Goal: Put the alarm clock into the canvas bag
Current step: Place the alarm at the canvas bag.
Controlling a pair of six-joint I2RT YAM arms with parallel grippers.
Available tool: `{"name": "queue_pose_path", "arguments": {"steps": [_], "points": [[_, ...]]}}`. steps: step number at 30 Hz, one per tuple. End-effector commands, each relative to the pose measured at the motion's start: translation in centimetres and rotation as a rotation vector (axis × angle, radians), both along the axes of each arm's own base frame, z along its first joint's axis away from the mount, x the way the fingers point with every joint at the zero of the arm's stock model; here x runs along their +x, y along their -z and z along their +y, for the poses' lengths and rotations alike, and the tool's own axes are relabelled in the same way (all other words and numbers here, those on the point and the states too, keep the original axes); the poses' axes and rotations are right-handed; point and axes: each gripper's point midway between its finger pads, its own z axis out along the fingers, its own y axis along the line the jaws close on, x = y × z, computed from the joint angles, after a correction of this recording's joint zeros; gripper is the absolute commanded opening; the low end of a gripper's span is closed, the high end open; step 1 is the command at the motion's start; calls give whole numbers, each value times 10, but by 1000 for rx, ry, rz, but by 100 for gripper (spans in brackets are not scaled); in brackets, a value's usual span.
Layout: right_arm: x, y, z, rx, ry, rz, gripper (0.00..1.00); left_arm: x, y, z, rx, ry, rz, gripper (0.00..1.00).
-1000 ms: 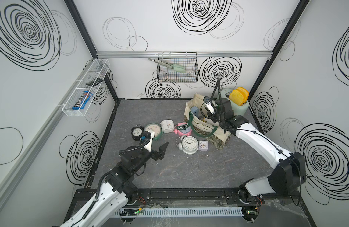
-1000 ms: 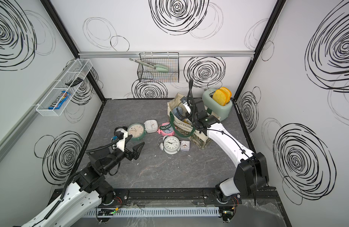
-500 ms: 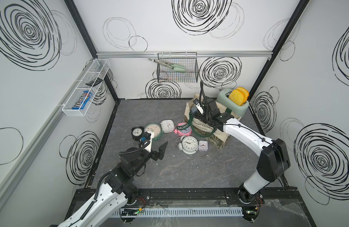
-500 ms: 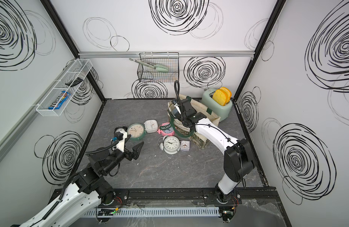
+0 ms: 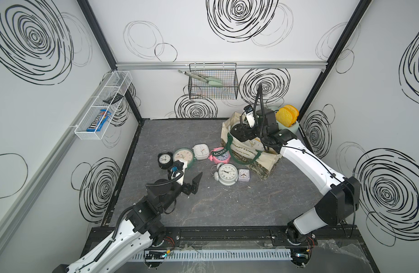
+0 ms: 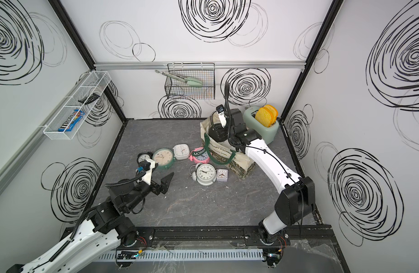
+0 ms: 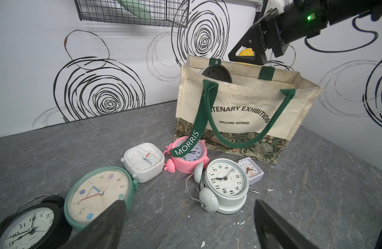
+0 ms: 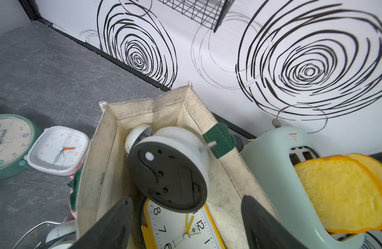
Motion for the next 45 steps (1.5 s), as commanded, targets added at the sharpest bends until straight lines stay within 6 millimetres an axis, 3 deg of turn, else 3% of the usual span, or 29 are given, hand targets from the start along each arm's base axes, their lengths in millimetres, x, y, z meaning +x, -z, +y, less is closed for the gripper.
{"name": "queue_pose_path", "arguments": {"steps": [1, 5, 8, 15, 19, 24, 27, 30, 33, 38, 41, 45], "points": [[-3, -12, -3, 92, 7, -25, 76, 4, -10, -1, -20, -2, -30, 96], [7, -11, -8, 125, 49, -57, 68, 14, -8, 9, -56, -52, 12, 96], [10, -10, -2, 195, 45, -79, 68, 20, -5, 12, -96, -73, 77, 96], [35, 23, 0, 270, 65, -47, 68, 36, -2, 41, -228, -258, 266, 96], [44, 40, -2, 271, 99, 12, 66, 39, -2, 48, -287, -285, 287, 96], [29, 81, -3, 297, 127, 159, 64, 45, -18, 66, -239, -361, 256, 96], [18, 102, -17, 295, 216, 227, 63, 52, -28, 73, -193, -399, 237, 96], [7, 114, -15, 319, 197, 271, 63, 63, -30, 74, -165, -417, 247, 96], [7, 103, -15, 339, 207, 271, 63, 78, -24, 82, -179, -452, 307, 96], [5, 41, -19, 395, 189, 161, 67, 99, 5, 105, -220, -539, 488, 96], [-10, 8, -13, 448, 79, 38, 75, 108, 29, 117, -219, -582, 593, 96], [-33, -20, -8, 522, 2, -13, 98, 120, 59, 134, -227, -669, 701, 96]]}}
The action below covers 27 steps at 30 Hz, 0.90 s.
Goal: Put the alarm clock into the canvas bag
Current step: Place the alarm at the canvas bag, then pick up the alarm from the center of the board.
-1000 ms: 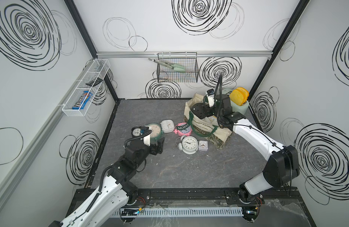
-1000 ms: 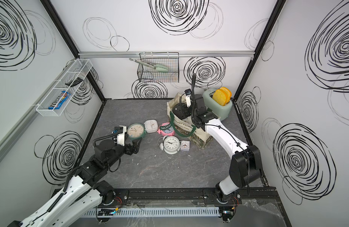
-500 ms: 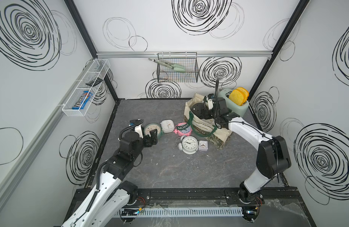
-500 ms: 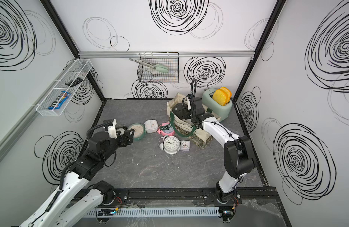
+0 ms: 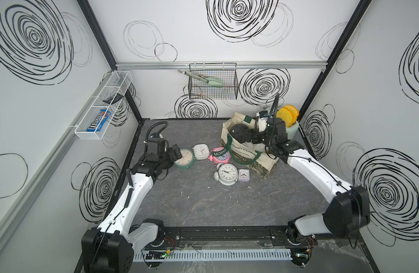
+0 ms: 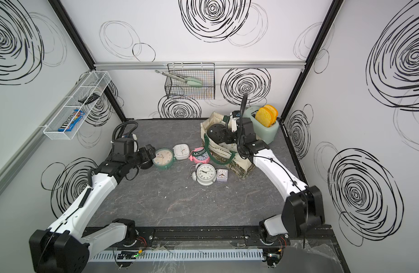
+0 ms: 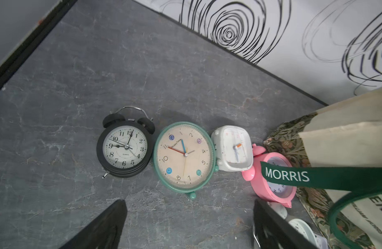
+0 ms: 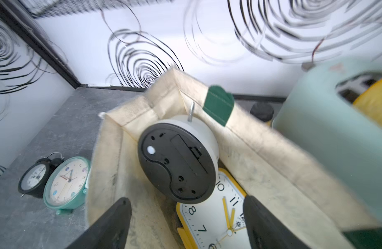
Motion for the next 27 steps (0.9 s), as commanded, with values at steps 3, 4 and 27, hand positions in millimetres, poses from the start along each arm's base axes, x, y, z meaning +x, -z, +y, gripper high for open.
{"name": "queue_pose_path", "arguments": {"steps": [3, 4, 27], "points": [[-22, -48, 15, 112, -118, -109, 97, 12, 26, 28, 20, -122, 117, 96], [-25, -53, 14, 134, -105, -110, 97, 14, 32, 33, 32, -131, 134, 96], [-111, -45, 53, 422, -371, 72, 97, 61, 98, 68, 203, -58, 309, 96]]}}
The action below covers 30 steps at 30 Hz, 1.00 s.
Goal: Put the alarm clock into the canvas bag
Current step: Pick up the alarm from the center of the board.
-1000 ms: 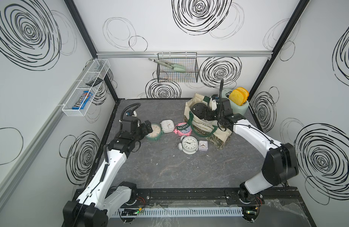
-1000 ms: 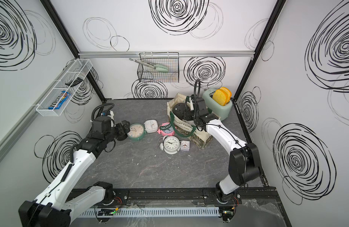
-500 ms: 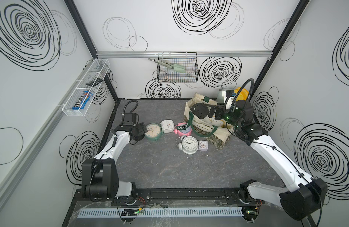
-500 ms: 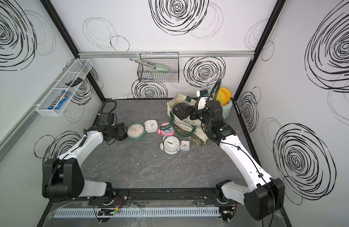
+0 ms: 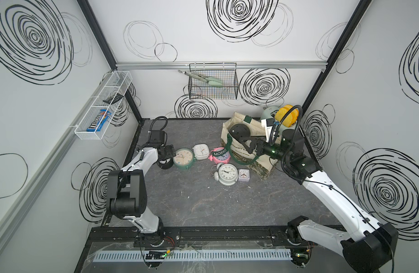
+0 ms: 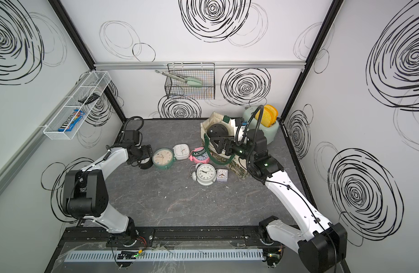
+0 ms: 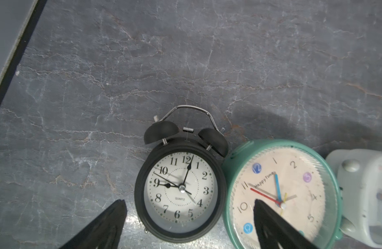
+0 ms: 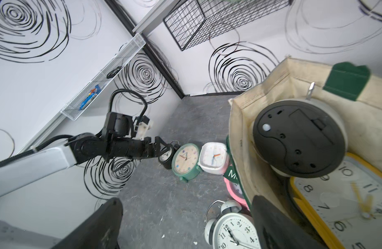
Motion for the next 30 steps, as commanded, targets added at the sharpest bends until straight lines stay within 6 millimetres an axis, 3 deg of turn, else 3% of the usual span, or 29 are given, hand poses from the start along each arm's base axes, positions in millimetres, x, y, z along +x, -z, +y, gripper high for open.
{"name": "queue_pose_path", "arguments": {"steps": [1, 18, 30], "points": [[-12, -1, 5, 10, -56, 1, 98, 9, -1, 6, 41, -2, -5, 96], [-15, 15, 11, -9, -85, 26, 97, 13, 36, 18, 16, -85, 78, 99], [-13, 21, 15, -7, -97, 49, 98, 1, 51, 18, -64, -153, 81, 89]]}}
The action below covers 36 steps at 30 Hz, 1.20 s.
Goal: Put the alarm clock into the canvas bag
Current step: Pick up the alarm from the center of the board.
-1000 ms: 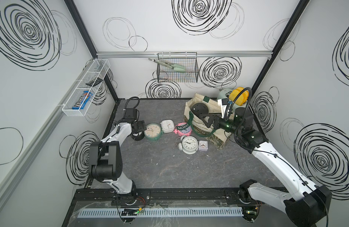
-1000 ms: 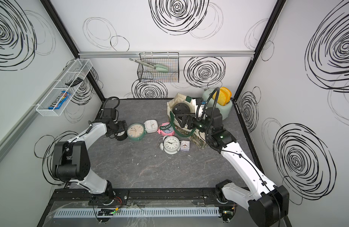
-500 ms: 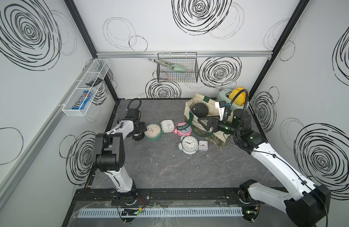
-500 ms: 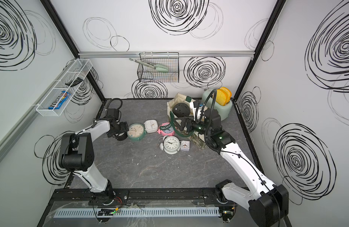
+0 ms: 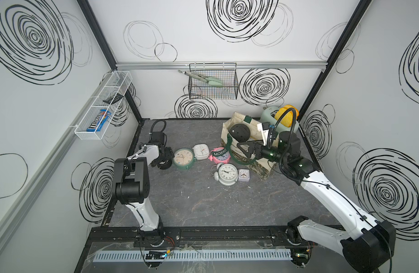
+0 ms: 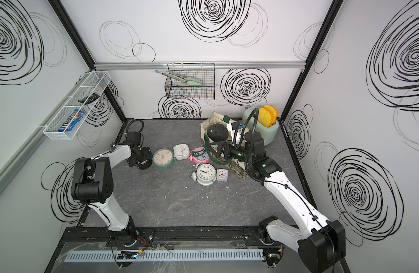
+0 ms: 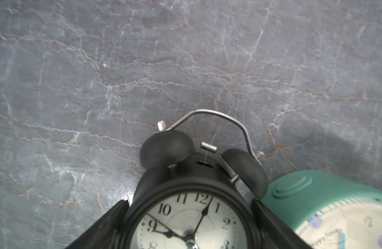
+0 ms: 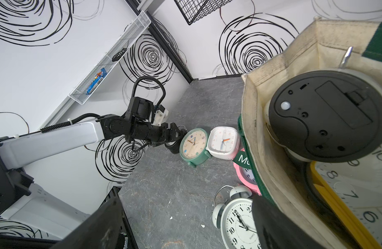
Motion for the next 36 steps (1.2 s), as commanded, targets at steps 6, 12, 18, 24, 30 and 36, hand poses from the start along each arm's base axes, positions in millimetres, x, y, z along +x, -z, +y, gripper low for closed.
{"name": "queue_pose_path", "arguments": {"steps": [6, 12, 18, 24, 30, 36], "points": [[-3, 3, 2, -6, -15, 1, 97, -4, 2, -5, -56, -55, -45, 81], [-3, -2, -5, -21, 13, -26, 97, -1, -46, -19, -64, -27, -199, 76], [-3, -8, -16, -28, 42, -41, 97, -4, -125, -64, -72, 105, -411, 74], [0, -11, -29, -61, 85, -52, 97, -19, -197, -128, -63, 335, -598, 72], [2, -24, -36, -58, 118, -64, 97, -43, -252, -202, -47, 668, -843, 71], [0, -40, -37, -39, 123, -69, 97, -69, -269, -256, -80, 986, -1095, 70]]}}
